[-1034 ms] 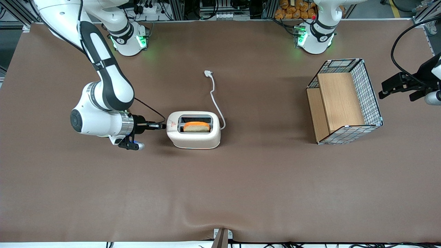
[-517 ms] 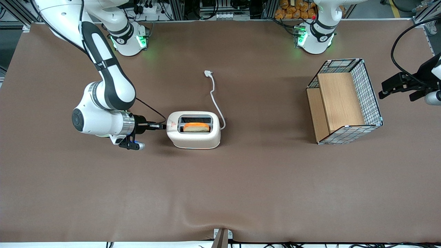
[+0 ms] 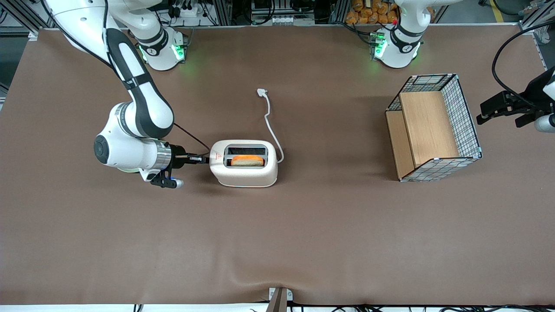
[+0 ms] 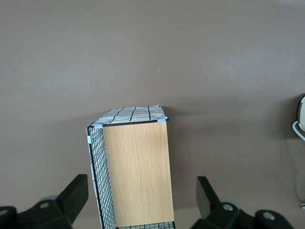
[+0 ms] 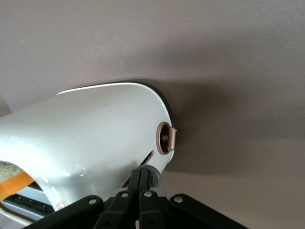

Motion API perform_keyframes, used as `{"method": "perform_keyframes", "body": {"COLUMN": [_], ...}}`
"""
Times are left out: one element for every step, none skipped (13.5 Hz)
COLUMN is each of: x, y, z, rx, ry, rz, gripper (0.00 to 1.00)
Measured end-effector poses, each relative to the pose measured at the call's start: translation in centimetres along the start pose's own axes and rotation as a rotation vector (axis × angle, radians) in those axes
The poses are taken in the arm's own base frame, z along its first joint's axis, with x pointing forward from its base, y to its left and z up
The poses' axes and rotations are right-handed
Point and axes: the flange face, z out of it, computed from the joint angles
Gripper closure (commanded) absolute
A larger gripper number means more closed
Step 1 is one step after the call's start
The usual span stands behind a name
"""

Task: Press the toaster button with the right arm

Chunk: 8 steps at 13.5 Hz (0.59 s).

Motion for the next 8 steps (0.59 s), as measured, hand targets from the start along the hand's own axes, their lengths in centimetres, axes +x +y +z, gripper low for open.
{"method": "perform_keyframes", "body": {"x": [0.0, 0.0, 0.1, 0.1, 0.2, 0.2, 0.3, 0.4], "y": [0.2, 0.4, 0.5, 0.6, 0.7, 0.8, 1.0, 1.1], "z": [0.3, 0.6, 0.8, 1.0, 1.2, 1.3, 1.5, 1.7], "rx": [-0.001, -0.003, -0.003, -0.003, -0.004, -0.005, -0.005, -0.007], "ry": [0.005, 0.010, 0.012, 0.013, 0.014, 0.014, 0.014, 0.016], "rz": [-0.001, -0.001, -0.001, 0.000, 0.002, 0.003, 0.004, 0.006], "gripper": [1.00, 1.00, 1.00, 1.00, 1.00, 1.00, 1.00, 1.00]}}
